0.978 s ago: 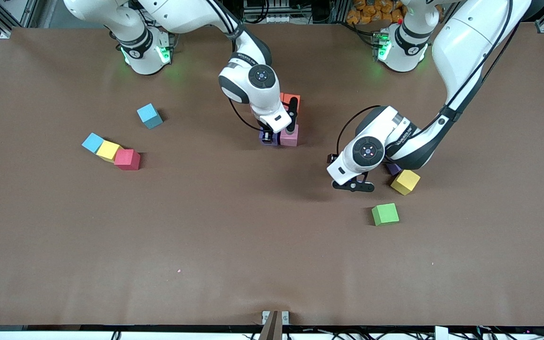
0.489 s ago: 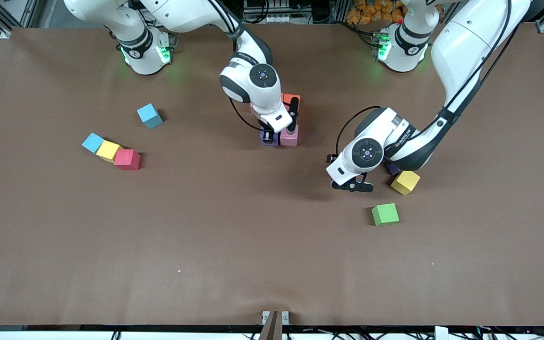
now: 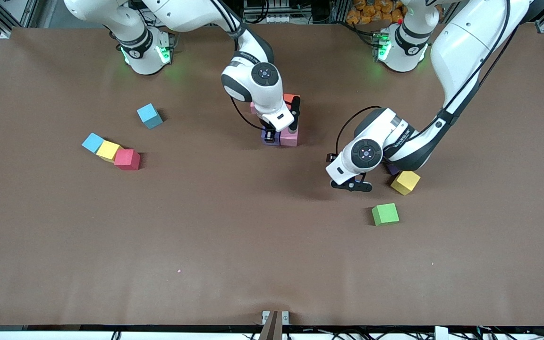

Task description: Form number 2 with 11 blocks

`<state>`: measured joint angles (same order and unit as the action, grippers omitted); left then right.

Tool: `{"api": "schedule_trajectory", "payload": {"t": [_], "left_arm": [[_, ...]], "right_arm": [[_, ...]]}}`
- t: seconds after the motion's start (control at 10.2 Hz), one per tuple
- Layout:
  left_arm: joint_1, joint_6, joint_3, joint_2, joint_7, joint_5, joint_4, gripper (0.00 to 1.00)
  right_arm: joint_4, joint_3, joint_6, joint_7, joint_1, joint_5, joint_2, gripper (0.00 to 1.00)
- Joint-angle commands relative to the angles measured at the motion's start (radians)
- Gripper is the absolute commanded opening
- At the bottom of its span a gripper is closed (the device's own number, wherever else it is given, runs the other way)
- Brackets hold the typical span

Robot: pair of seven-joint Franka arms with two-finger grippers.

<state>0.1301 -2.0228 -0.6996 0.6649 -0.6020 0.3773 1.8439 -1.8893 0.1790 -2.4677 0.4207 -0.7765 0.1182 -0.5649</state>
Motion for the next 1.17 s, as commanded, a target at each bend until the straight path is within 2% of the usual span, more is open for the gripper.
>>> {"api": "schedule_trajectory", "payload": {"t": [0.0, 0.29, 0.59, 1.08], "left_arm": [[0.008, -0.017, -0.005, 0.005, 0.046, 0.026, 0.011, 1.00], [0.008, -0.017, -0.003, 0.007, 0.083, 0.023, 0.011, 1.00], [0.008, -0.017, -0.003, 0.009, 0.085, 0.023, 0.009, 1.00], [0.006, -0.017, 0.002, 0.019, 0.094, 0.032, 0.008, 0.98]], "right_arm": [[0.038, -0.027, 0.003, -0.014, -0.029, -0.009, -0.032, 0.41], [0.038, -0.027, 0.003, -0.014, -0.029, -0.009, -0.033, 0.42], [0.038, -0.027, -0.011, -0.019, -0.030, -0.009, -0.033, 1.00], [0.032, -0.027, -0.013, -0.011, -0.032, -0.009, -0.006, 1.00]]}}
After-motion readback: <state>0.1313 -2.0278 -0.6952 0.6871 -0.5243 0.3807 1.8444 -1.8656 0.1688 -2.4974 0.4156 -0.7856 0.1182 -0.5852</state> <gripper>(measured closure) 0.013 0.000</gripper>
